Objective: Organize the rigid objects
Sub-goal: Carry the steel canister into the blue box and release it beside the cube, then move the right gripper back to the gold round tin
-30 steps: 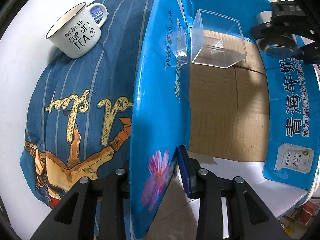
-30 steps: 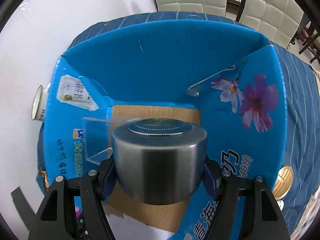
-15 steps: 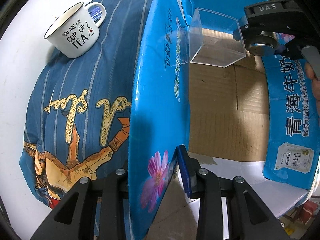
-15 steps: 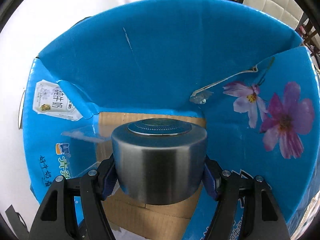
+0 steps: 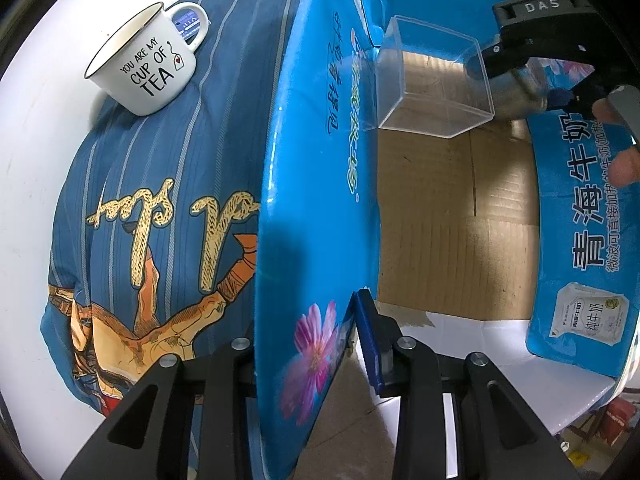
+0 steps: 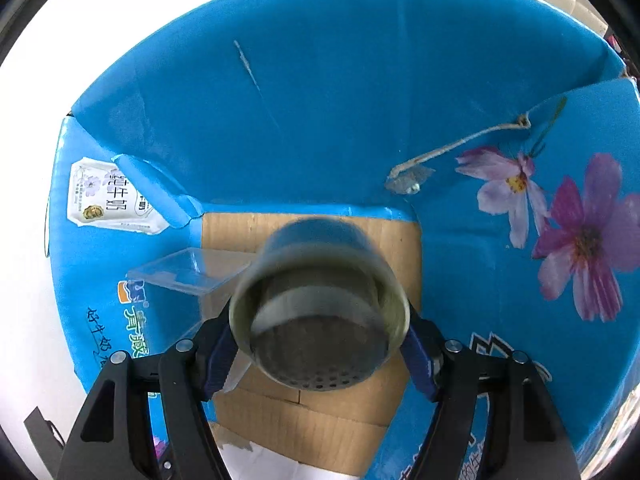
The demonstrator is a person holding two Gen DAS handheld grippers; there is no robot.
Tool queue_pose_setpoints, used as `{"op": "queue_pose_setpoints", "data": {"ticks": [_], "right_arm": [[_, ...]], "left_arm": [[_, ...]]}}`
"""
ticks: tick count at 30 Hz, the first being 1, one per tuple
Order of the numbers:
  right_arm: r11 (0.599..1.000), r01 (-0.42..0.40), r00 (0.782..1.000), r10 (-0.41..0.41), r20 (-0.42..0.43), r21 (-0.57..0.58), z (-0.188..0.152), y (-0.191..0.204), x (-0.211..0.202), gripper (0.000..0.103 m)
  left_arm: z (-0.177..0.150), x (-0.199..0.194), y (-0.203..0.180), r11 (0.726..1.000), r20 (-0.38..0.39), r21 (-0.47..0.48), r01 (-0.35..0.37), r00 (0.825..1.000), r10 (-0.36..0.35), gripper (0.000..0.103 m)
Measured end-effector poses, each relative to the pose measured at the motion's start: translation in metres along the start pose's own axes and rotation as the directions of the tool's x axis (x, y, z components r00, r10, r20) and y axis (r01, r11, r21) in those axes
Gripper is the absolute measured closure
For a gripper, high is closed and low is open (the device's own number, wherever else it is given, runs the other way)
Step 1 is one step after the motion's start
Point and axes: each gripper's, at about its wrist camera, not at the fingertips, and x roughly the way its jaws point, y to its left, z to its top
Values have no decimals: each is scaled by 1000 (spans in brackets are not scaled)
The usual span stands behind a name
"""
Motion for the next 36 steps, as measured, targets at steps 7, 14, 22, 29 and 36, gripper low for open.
{"op": "queue_pose_setpoints", "data": {"ticks": [7,14,22,29,36], "right_arm": [[999,-25,998,26,53,-24,-6,0,-40,16],[998,-70,985,69,159,5,-22,-20,-92,3],[986,-130,961,100,257,100,-65,-83,-156,0],[959,-114,957,35,289,261,-102,-164,-169,0],[946,54,924,-169,344,320,-146,-215,-172,0]], "left_arm": [[4,-1,-1,1000,-4,-2,0,1000,0,73],[4,-1,0,1000,-7,-3,1,1000,-1,73],[3,0,1,1000,-12,1,-1,1000,1,73],[3,2,-2,1000,-11,5,-1,1000,1,73],[3,1,-5,1000,-14,9,-3,1000,3,73]]}}
